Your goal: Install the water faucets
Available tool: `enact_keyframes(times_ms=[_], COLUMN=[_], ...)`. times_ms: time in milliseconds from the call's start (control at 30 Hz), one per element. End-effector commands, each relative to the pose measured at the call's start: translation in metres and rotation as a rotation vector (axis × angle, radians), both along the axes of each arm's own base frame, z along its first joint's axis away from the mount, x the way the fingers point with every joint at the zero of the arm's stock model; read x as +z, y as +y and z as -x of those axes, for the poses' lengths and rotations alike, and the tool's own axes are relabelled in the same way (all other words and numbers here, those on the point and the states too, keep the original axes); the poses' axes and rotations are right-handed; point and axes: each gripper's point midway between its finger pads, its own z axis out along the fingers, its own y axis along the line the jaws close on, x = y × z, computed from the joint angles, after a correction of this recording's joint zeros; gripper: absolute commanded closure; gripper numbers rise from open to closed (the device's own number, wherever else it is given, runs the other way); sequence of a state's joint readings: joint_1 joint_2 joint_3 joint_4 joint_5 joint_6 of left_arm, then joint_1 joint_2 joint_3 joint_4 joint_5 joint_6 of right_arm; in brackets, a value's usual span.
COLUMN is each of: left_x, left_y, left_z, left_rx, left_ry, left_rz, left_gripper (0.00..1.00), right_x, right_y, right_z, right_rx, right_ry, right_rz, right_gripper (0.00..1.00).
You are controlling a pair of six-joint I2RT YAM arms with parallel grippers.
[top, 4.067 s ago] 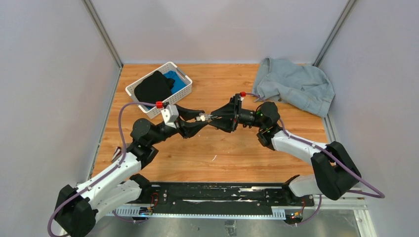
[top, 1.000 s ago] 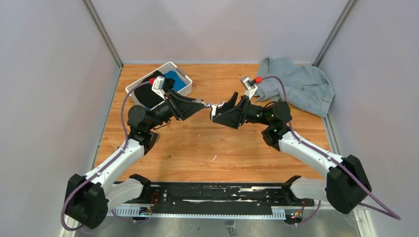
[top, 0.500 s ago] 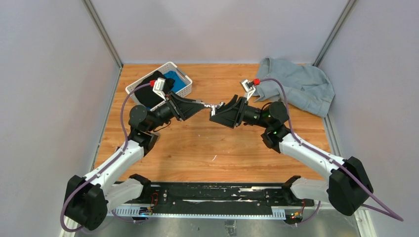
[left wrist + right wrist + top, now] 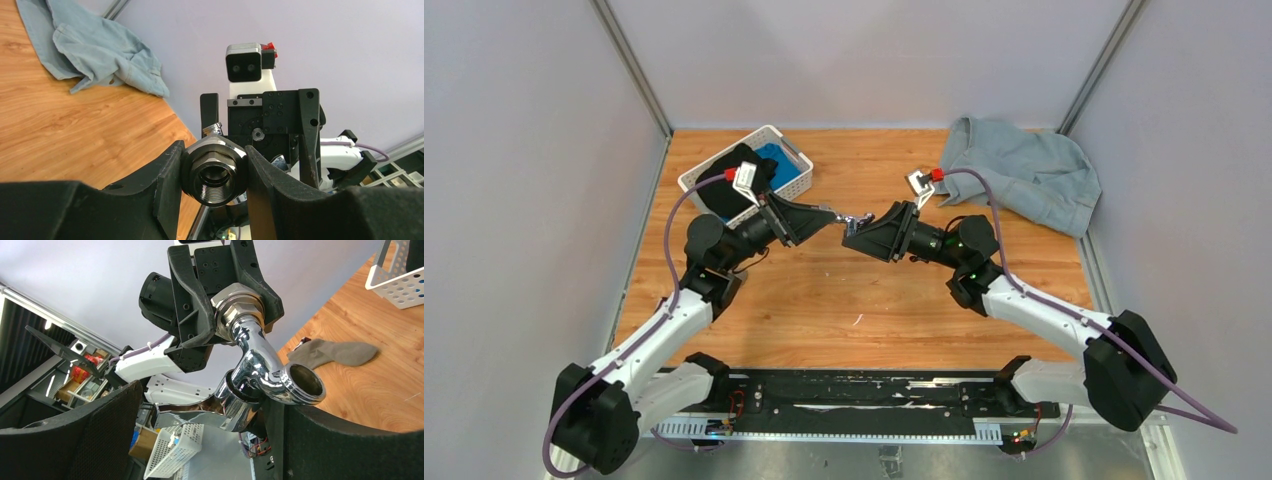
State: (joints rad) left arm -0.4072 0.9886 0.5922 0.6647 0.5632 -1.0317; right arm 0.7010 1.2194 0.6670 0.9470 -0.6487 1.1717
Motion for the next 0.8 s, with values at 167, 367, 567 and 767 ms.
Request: enact_keyframes(times_ms=[167,367,567,767], left_x=[-0.02,-0.032,-0.043,-0.046], left_y=[0.02,0.02,0.018,0.02], left_z=[-0.025,-0.022,-0.019,-0.019], left_rx=[0.18,0.174,0.152,0.164], left_ry=[0.005,0.019,0.039,0.043], left_rz=[-0.055,-0.08,-0.096,-0.097], left_gripper=[1.0,1.0,1.0,1.0], right_x=[0.053,0.063,0.075,0.066], right_y=[-0.011,-0.019,-0.018,-0.013], right_z=[0.043,0.041,0.043,0.038], right_rx=[0.085,0.033,0.05,0.046], right_ry=[-0.108,-0.098,-0.116,-0.057], right_rz=[-0.111,-0.137,-0.158,-0.153], right_gripper=[0.13,0.13,0.13,0.17])
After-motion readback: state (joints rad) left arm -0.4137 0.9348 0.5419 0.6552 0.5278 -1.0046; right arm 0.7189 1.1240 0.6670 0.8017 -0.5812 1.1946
